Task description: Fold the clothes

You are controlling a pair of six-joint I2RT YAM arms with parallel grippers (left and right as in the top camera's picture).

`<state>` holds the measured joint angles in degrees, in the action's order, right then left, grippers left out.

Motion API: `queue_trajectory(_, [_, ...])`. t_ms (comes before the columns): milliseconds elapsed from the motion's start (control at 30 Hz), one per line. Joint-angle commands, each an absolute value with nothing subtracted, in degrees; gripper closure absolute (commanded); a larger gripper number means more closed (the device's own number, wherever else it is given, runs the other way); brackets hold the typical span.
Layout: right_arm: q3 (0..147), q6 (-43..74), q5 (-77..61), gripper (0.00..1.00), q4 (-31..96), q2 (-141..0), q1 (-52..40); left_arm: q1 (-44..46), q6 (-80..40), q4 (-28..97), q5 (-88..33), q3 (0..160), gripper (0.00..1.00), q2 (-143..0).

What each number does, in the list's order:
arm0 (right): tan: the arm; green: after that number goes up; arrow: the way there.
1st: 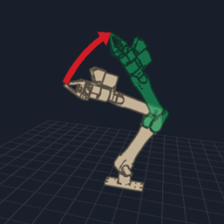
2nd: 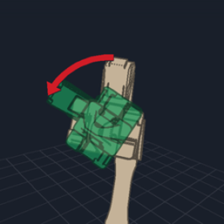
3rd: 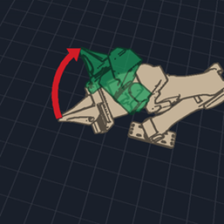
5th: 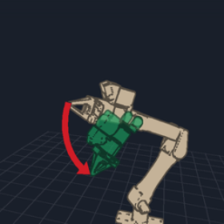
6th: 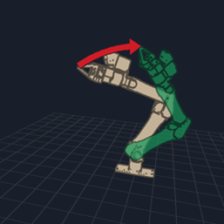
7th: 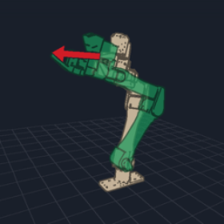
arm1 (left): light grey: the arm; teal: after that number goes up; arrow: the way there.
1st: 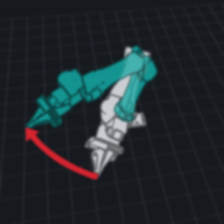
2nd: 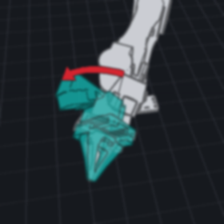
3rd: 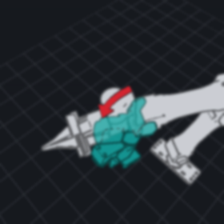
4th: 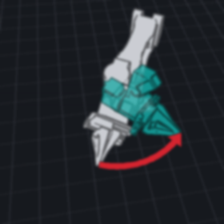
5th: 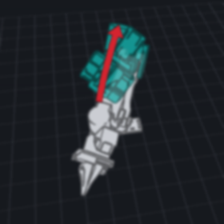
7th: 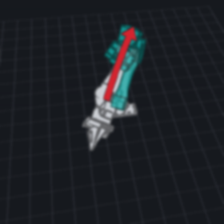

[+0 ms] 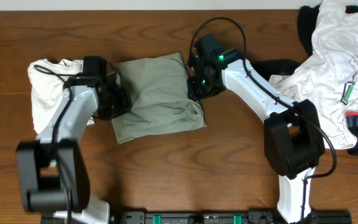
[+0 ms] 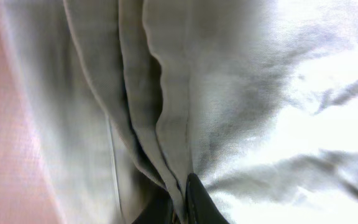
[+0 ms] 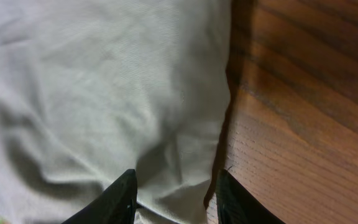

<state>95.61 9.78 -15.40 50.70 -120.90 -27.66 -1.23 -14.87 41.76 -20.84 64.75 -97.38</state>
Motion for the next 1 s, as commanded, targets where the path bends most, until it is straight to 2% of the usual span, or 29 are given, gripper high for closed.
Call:
queue_trajectory(0, [96.2,8.7,-14.2,0.6,51.5,-119.2,-28.0,-1.4,-18.5,45.1,-14.8,64.2,0.94,-90.2])
queue_trajectory(67, [96.2,8.7,-13.8,0.6,51.5,-119.2,-28.0,-0.8,-24.2,45.0,-1.7,62.2,0.94,-88.9])
queue_trajectory(100, [96.2,8.7,-13.7,0.6,51.5,-119.2,-28.0,-0.9,-25.3,45.4,-0.1,61.1,0.94,-89.1])
queue_trajectory(367, [96.2,8.7,-13.7,0.6,52.2,-119.2,-27.9,-1.2,-25.6,46.4,0.4,57.9,0.94,-93.3])
queue_trajectory(600, [96.2,8.7,-14.3,0.61,52.8,-119.2,-27.9,-1.3,-30.0,50.2,15.8,57.9,0.94,-93.2])
queue_trajectory(867, [96.2,6.2,-22.7,0.6,52.9,-119.2,-28.5,-1.3,-31.8,50.2,16.2,57.8,0.94,-94.3])
queue_trajectory(967, [96.2,3.5,-26.5,0.58,53.2,-119.2,-29.2,-1.3,-31.8,50.1,16.2,57.5,0.89,-95.9])
